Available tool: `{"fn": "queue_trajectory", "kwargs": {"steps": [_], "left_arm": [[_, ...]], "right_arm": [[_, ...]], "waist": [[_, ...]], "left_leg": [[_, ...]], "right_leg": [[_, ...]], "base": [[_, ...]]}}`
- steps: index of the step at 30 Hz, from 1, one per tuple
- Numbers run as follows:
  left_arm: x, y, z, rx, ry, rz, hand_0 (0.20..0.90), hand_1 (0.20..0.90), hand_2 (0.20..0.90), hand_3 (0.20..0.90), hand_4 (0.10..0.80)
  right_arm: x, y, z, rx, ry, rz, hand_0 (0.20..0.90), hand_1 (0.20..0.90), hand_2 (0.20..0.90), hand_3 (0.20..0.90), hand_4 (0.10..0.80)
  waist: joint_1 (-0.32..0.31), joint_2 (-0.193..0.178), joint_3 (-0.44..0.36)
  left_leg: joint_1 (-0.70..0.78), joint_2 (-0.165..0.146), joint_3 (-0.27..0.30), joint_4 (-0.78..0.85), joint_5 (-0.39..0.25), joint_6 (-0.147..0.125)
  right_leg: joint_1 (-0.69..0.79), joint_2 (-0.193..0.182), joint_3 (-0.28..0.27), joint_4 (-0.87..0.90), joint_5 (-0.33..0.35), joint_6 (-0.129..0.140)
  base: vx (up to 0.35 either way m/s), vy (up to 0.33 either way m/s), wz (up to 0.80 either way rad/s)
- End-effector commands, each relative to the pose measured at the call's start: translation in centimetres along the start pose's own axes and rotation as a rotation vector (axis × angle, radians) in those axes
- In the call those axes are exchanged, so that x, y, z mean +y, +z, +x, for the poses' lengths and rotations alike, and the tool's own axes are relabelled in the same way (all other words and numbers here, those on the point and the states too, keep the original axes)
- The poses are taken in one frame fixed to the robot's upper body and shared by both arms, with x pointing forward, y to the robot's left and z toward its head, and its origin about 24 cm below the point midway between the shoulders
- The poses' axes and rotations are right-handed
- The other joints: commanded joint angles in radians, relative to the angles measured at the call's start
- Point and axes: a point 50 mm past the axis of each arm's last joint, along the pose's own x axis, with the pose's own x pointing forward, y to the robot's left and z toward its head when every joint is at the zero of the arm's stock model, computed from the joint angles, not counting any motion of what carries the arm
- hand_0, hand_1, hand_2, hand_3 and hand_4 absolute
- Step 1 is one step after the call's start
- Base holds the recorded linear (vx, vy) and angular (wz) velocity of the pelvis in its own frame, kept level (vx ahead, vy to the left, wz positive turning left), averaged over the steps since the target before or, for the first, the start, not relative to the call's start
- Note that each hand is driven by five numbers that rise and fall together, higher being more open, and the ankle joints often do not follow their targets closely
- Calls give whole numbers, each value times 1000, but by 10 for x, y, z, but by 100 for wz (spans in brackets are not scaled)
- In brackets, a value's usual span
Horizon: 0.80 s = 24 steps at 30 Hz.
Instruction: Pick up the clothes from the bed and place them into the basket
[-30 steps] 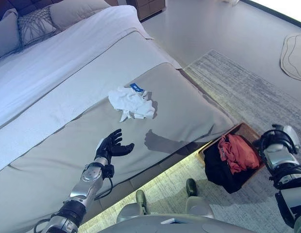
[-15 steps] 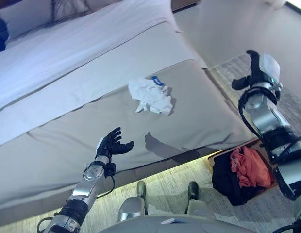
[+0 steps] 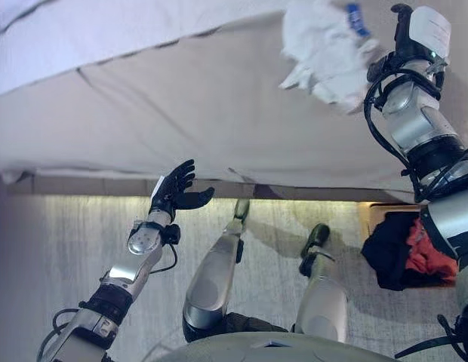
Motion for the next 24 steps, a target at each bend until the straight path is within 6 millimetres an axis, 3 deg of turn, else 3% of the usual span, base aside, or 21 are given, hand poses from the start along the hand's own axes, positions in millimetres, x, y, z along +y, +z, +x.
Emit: {"fn": "queue_trajectory", "kwargs": {"steps": [1,2,7,10,16,17,18,19,20,24], "left_arm": [[1,32,-10,-189,-26,-5,900,900,900,900,800],[-1,32,-13,-190,-32,-15,900,900,900,900,800],[-4,38,-20,-226,-53,-43,900,900,900,900,800],[-4,39,-24,-243,-47,-49,900,900,900,900,800],[7,40,-31,-265,-25,-48,900,900,900,900,800],[10,40,-34,-270,-23,-44,900,900,900,900,800],[11,40,-35,-272,-22,-43,900,900,900,900,800],[13,39,-36,-272,-21,-43,900,900,900,900,800],[15,39,-38,-271,-22,-42,900,900,900,900,800],[20,39,-41,-269,-23,-37,900,900,900,900,800]], "right_arm": [[-79,47,17,-138,-247,-105,900,900,900,900,800],[-78,44,18,-120,-239,-125,900,900,900,900,800],[-81,30,22,-27,-220,-169,900,900,900,900,800],[-83,25,25,26,-193,-192,900,900,900,900,800],[-87,-6,30,180,-112,-264,900,900,900,900,800],[-91,-14,31,217,-99,-303,832,832,832,820,720],[-93,-18,31,233,-92,-323,707,707,707,675,575],[-96,-21,31,252,-83,-348,540,540,540,480,380],[-100,-24,32,270,-75,-378,300,300,300,200,100],[-110,-26,34,292,-60,-452,300,300,300,200,100]], "waist": [[10,14,-29],[18,20,-29],[40,46,-29],[50,56,-29],[70,62,-29],[74,62,-29],[76,63,-29],[79,64,-29],[83,65,-29],[85,64,-29]], "left_leg": [[-119,-1,-51,171,-123,32],[-141,-11,-51,206,-156,35],[-288,-38,-54,317,-188,54],[-347,-44,-54,369,-204,61],[-433,-49,-54,452,-226,73],[-443,-49,-55,462,-227,74],[-448,-49,-55,466,-228,75],[-453,-50,-55,471,-228,77],[-456,-49,-55,476,-229,78],[-451,-44,-51,492,-234,80]], "right_leg": [[-60,17,15,150,-68,-43],[-82,15,22,198,-105,-40],[-222,8,33,329,-144,-56],[-279,11,42,380,-158,-64],[-356,20,47,451,-185,-81],[-362,22,45,456,-187,-83],[-366,23,44,458,-188,-84],[-369,24,43,461,-189,-85],[-372,24,42,466,-189,-86],[-369,23,42,477,-190,-88]], "base": [[5,7,27],[6,-15,34],[-17,-5,22],[-18,-4,5],[-7,-26,2],[-4,-44,2],[-6,-46,1],[-4,-36,0],[-3,-37,2],[-1,-14,2]]}}
